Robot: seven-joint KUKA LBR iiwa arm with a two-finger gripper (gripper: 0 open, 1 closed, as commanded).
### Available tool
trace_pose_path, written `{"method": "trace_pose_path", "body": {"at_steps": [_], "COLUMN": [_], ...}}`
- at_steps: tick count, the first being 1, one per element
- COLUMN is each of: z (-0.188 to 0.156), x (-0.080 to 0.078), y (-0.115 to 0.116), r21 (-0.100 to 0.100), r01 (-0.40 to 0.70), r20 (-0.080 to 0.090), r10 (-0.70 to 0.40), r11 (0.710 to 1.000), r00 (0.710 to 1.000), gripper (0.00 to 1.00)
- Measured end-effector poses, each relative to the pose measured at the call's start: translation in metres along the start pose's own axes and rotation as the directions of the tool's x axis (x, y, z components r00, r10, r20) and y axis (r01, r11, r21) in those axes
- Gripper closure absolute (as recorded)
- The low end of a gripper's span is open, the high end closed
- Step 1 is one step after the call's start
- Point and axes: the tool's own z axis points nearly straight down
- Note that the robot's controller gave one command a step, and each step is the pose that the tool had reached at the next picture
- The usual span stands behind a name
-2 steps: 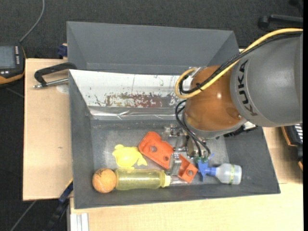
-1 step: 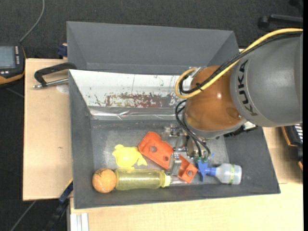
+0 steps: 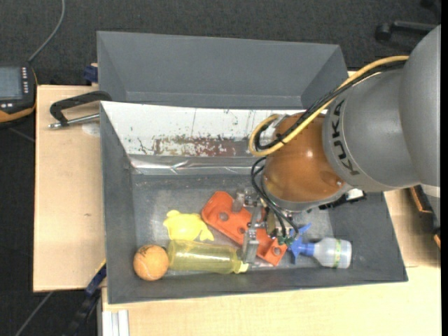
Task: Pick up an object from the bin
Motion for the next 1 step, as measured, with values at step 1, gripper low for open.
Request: {"method": "trace_pose_path", "body": {"at_steps": [1], "z": [0.0303], "x": [-0.0026], "y": [-0.0019], "r21": [0.002], "r01": [-0.005], "r20": [-0.004], "r10": [0.005], "r11": [1.000], "r00": [1.000], "gripper": [0.00]}}
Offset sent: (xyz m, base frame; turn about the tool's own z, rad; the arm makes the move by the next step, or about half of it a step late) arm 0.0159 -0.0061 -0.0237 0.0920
